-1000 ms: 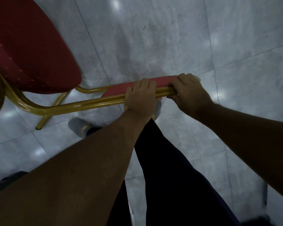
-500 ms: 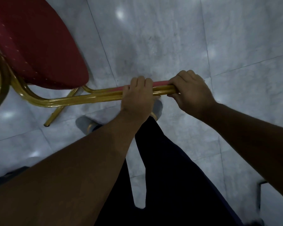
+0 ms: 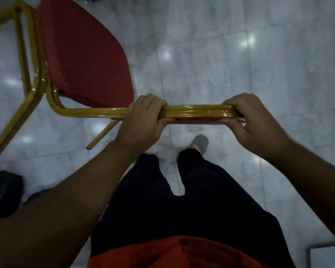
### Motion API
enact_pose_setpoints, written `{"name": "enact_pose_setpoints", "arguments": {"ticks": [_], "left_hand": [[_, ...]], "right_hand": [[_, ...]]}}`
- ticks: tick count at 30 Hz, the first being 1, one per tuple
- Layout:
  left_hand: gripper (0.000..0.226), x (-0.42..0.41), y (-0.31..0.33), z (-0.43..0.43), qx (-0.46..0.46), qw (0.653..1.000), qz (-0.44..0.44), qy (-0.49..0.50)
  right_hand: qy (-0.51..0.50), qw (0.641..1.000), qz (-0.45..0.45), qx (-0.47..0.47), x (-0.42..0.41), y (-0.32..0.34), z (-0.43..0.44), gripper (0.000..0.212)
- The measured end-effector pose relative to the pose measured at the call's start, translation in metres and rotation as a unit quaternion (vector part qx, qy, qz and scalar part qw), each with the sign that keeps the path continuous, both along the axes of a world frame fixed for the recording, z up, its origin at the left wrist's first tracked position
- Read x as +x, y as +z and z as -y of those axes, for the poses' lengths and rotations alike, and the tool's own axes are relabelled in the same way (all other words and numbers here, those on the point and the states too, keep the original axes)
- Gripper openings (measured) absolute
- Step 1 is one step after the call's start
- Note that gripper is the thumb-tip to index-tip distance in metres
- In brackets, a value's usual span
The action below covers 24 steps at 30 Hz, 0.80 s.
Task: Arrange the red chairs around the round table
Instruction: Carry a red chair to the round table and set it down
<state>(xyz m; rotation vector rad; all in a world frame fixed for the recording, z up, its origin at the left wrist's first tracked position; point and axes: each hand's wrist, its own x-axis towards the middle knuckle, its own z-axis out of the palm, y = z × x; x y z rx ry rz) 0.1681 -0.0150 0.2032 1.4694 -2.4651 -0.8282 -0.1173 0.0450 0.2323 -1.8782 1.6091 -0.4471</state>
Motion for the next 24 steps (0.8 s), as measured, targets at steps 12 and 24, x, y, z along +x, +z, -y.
{"name": "enact_pose_setpoints", "arguments": {"ticks": [12,24], "left_hand": [[0.034,0.066,0.101,-0.031,-0.019,0.991,-0.099,-0.090],[0.024,0.177,0.149,-0.098,-0.132,0.981,-0.111,0.091]], "right_hand": [[0.034,0.997,-0.033,-0.053,0.121,0.092,-0.016,0.020],[0.143,0.974,-0.044,-0.168,0.244,0.152,-0.020,0.031]]}}
